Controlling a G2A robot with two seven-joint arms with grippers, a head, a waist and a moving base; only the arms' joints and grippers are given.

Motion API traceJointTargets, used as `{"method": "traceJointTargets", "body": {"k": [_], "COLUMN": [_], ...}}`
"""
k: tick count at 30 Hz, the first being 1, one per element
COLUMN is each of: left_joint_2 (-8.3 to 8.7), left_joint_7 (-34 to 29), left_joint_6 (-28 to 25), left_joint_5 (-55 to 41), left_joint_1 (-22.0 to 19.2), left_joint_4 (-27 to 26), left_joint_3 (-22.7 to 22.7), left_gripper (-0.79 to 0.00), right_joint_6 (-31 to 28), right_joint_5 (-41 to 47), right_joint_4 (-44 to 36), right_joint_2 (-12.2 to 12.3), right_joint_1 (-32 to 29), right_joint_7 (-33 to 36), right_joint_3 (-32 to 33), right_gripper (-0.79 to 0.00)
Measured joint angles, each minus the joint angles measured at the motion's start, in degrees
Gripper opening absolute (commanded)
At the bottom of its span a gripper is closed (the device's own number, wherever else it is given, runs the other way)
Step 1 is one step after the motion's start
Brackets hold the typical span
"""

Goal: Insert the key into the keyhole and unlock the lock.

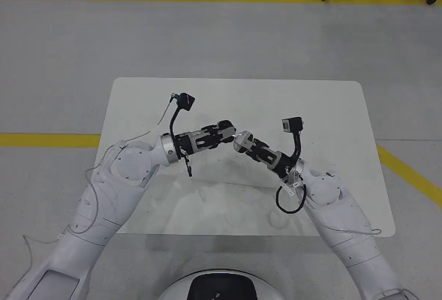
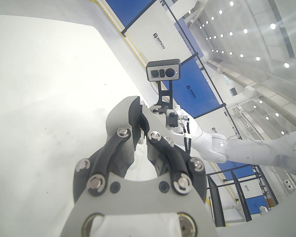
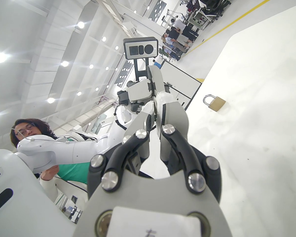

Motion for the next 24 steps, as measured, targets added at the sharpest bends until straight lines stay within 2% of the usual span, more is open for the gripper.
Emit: {"method": "traceJointTargets", "body": {"k": [3,4,5,6,11,16,22,24], "left_joint_2": [0.04,0.06,0.07,0.09,0.31,1.22,3.54,4.73], "left_joint_7": [-0.21,-0.34,-0.53,-0.68,-1.82,-1.71,-2.66,-2.80], "left_joint_6": [-0.03,-0.09,-0.20,-0.27,-0.99,-1.81,-6.05,-7.88], "left_joint_5": [0.04,0.06,0.14,0.20,1.02,1.00,5.73,9.63], "left_joint_1": [-0.07,-0.12,-0.20,-0.26,-0.86,-0.91,0.65,2.19], "left_joint_4": [-0.01,-0.01,0.00,0.03,0.21,0.70,0.11,-0.87], "left_joint_3": [-0.09,-0.09,-0.09,-0.09,-0.65,-4.72,-13.81,-18.45], "left_gripper": [-0.785,-0.554,-0.114,0.000,0.000,0.000,0.000,0.000], "right_joint_6": [0.44,0.56,0.68,0.76,1.18,0.71,-0.56,-0.60], "right_joint_5": [-0.31,-0.42,-0.54,-0.60,-0.99,-1.12,-3.81,-4.12], "right_joint_4": [-0.22,-0.26,-0.30,-0.32,-0.34,-0.05,0.84,0.94], "right_joint_2": [-0.02,-0.03,-0.04,-0.05,-0.11,-0.20,-0.34,-0.36], "right_joint_1": [0.24,0.31,0.40,0.48,0.90,1.13,1.74,1.77], "right_joint_7": [0.36,0.49,0.67,0.82,1.27,0.46,-1.91,-2.17], "right_joint_3": [-0.03,-0.04,-0.06,-0.10,-0.18,0.02,0.45,0.42], "right_gripper": [-0.785,-0.785,-0.785,-0.785,-0.785,-0.785,-0.785,-0.785]}}
